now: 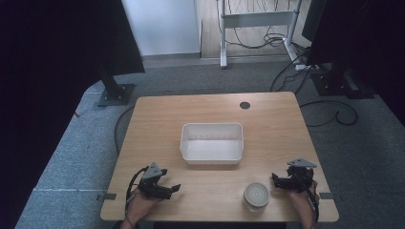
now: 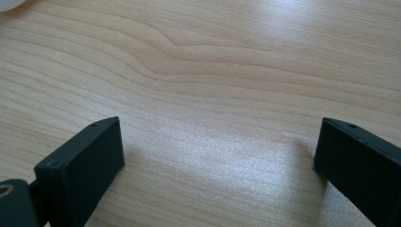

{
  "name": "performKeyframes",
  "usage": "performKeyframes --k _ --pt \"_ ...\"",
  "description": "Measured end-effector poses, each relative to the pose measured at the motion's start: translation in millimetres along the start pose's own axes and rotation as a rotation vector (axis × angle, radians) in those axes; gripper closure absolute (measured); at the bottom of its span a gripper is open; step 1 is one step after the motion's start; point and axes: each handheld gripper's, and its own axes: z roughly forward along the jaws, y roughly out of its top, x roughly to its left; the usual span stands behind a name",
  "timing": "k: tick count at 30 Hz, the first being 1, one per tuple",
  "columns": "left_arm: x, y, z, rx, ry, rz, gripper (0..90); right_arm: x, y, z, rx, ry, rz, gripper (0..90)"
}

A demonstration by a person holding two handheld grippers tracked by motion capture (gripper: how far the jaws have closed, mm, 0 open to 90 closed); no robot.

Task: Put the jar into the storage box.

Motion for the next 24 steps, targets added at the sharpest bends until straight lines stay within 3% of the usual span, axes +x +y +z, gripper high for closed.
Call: performKeyframes --k 24 --pt "-40.0 22.0 15.0 -0.007 -0.093 0.102 9.1 0.0 0.0 0.0 0.0 0.0 0.0 1.7"
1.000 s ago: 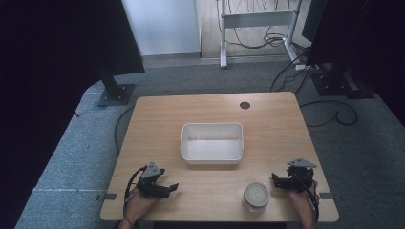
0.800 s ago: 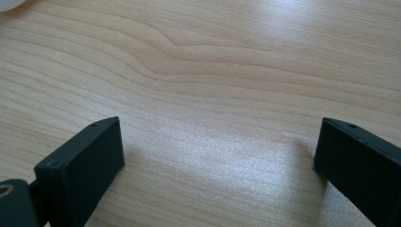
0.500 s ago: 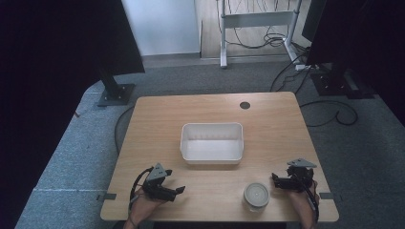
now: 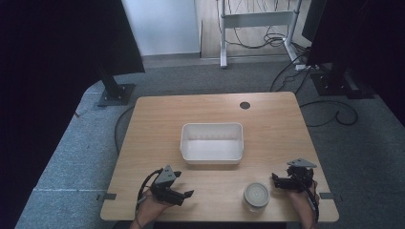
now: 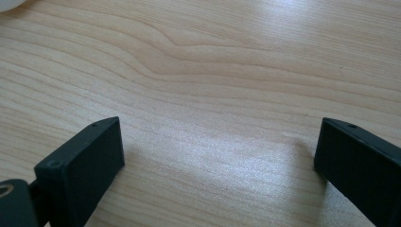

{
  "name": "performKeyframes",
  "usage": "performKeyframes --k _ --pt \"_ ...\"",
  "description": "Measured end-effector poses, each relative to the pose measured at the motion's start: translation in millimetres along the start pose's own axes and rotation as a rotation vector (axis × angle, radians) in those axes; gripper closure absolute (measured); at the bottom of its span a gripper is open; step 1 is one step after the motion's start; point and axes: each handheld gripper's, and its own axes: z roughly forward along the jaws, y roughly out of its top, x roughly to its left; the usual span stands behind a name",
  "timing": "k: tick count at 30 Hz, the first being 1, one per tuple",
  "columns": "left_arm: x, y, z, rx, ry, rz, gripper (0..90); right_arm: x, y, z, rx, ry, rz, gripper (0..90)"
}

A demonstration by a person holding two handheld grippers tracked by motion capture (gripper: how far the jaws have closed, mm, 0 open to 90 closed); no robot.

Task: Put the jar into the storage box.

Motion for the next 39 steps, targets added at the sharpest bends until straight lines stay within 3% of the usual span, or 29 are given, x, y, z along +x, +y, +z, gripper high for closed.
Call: performKeyframes --k 12,39 --pt "-19.3 15.5 11.2 -0.008 -0.032 0.078 7.0 0.0 0.0 0.0 0.0 0.0 0.0 1.7" --pt "-52.9 44.1 45.0 -0.034 -0.135 0.168 5.2 0.0 0.0 0.0 0.0 0.0 0.0 1.7"
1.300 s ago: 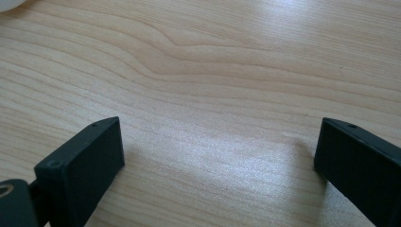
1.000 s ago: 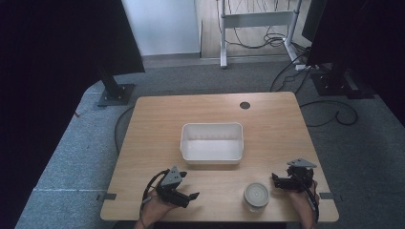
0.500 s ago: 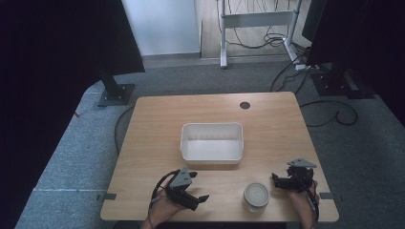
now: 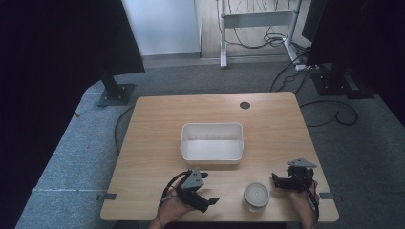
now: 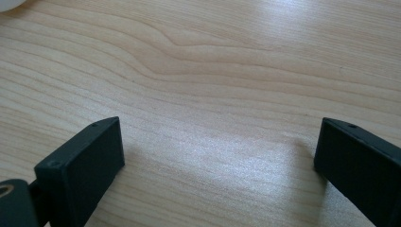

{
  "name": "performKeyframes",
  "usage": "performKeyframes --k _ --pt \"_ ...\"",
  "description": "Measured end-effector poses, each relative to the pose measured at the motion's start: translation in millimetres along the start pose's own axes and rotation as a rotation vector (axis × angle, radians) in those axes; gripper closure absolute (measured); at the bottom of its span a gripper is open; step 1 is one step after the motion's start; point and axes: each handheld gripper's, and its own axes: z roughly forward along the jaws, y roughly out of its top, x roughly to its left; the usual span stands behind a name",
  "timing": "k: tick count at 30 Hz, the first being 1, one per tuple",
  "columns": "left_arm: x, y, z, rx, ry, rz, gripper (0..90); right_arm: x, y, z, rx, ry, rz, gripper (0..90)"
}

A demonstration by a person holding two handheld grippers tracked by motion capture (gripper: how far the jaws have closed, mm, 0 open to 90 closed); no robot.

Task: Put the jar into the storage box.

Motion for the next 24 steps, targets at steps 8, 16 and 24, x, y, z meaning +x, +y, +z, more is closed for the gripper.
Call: performKeyframes --k 8,16,24 --pt "-9.6 10.5 15.0 -0.005 -0.026 0.026 3.9 0.0 0.0 0.0 0.0 0.0 0.0 1.7" --pt "-17.7 19.2 32.1 -0.004 -0.066 0.036 3.0 -0.2 -0.3 -0.3 0.0 0.005 -0.004 1.7" --pt "-25.4 25.1 44.9 -0.014 -0.094 0.038 2.5 -0.2 -0.3 -0.3 0.0 0.005 -0.004 1.8"
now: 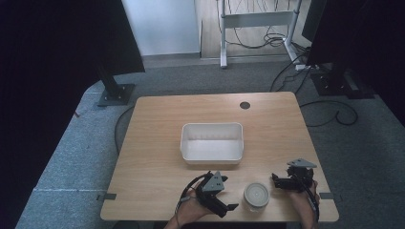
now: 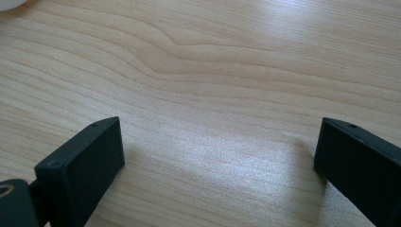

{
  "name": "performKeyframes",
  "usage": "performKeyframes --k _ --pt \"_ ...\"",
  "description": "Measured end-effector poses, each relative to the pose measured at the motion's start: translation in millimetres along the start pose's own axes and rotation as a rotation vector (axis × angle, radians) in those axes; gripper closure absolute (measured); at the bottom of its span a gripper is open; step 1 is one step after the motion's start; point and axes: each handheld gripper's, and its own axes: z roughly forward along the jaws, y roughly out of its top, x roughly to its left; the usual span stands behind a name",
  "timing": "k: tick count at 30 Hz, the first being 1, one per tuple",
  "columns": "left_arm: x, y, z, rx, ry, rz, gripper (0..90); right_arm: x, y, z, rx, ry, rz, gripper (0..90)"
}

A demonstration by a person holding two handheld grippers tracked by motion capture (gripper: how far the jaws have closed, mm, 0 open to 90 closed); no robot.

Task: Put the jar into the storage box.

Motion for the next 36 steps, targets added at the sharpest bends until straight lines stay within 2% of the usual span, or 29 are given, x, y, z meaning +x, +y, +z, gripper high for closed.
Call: performKeyframes --k 13,20,29,36 --pt "-8.7 10.2 20.2 -0.001 -0.038 0.01 2.4 0.0 0.0 0.0 0.0 0.0 0.0 1.7" --pt "-9.1 12.8 30.1 -0.003 -0.047 -0.004 2.4 0.0 0.0 0.0 0.0 0.0 0.0 1.8" --pt "-14.8 16.6 45.3 0.013 -0.073 0.016 2.3 -0.3 0.1 0.0 0.0 0.002 -0.002 1.8" --pt "-19.6 20.0 54.8 0.02 -0.072 0.032 2.6 -0.4 0.1 0.1 0.0 0.003 -0.003 1.8"
